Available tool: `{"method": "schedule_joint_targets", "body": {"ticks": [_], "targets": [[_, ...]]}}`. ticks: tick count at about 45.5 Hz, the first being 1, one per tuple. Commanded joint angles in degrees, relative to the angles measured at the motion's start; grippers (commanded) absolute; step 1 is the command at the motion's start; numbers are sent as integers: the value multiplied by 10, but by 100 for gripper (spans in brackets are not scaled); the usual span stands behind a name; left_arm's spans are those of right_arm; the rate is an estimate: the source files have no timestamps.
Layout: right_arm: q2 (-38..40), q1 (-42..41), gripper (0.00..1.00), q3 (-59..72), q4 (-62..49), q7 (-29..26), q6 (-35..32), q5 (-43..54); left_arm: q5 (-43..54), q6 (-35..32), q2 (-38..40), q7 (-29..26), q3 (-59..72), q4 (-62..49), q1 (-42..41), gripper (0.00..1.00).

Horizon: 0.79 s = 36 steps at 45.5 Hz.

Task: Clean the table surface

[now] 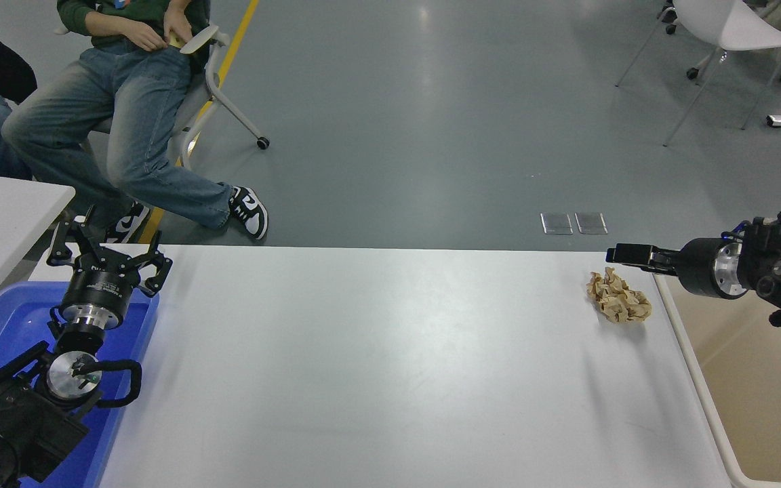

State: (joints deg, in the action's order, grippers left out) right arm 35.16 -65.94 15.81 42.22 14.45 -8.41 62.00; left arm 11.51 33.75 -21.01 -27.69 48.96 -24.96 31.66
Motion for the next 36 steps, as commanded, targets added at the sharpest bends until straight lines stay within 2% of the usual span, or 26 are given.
{"method": "schedule_joint_targets", "body": {"ticks": [1,12,19,28,36], "targets": [[-58,-19,99,74,-49,2,30,18,0,0,0,0,0,0,0,100],[-117,-12,99,161,-111,3,100,16,0,0,0,0,0,0,0,100],[-155,14,99,165,-165,4,101,13,0,0,0,0,0,0,0,100],[-162,43,99,158,-193,5,94,7,0,0,-1,-1,0,0,0,100],[-163,54,99,164,-194,4,80,-76,0,0,0,0,0,0,0,100]]}}
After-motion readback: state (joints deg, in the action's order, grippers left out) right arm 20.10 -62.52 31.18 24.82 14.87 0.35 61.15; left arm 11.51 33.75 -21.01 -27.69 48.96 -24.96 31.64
